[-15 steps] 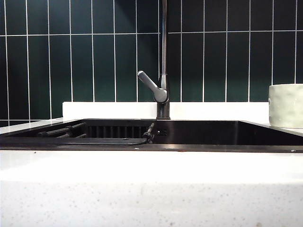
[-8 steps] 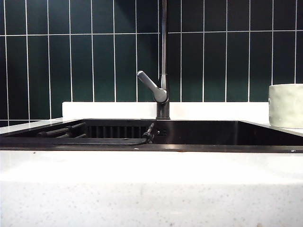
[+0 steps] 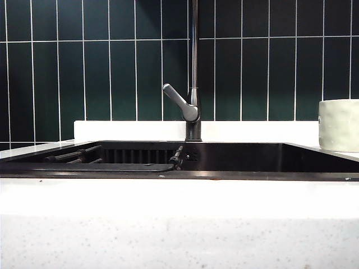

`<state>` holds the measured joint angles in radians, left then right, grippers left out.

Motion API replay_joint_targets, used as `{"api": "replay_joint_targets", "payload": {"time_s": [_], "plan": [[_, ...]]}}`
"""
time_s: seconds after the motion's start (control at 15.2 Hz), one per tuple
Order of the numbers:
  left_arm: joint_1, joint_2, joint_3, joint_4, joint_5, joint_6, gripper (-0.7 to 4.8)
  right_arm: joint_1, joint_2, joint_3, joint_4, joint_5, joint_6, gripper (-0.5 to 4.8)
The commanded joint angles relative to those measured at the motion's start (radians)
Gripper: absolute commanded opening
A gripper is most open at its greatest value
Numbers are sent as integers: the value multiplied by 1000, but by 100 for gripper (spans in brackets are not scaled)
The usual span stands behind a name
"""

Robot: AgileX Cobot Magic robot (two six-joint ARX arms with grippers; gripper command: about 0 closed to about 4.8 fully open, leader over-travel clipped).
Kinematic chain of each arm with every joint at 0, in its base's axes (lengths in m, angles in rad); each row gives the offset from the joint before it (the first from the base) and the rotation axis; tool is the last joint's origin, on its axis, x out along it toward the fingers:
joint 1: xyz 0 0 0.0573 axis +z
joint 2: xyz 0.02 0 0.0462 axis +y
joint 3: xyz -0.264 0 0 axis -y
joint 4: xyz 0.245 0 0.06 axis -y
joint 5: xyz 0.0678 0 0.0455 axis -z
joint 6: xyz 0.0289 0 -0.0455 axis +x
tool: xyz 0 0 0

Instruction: Pick up the mug next to the sink, go to the faucet to get some water, pour the water into the sink, and finally put the mug back to its place.

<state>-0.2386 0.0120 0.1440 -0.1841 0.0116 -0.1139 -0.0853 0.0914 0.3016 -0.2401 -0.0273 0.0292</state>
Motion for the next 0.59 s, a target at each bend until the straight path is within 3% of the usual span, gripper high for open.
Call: {"api": "replay_joint_targets", "payload": {"time_s": [0.07, 0.2, 0.26, 0.59], "plan": [[-1, 0, -36, 71, -72, -18, -6, 0, -1, -27, 4, -2, 5, 30], [-1, 0, -66, 111, -87, -17, -6, 0, -1, -41, -18, -26, 79, 30], [-1, 0, -90, 129, -86, -17, -6, 0, -3, -64, 9, -30, 66, -8], [0, -1, -137, 198, -87, 9, -6, 0, -8, -146, 114, -130, -22, -8]]}}
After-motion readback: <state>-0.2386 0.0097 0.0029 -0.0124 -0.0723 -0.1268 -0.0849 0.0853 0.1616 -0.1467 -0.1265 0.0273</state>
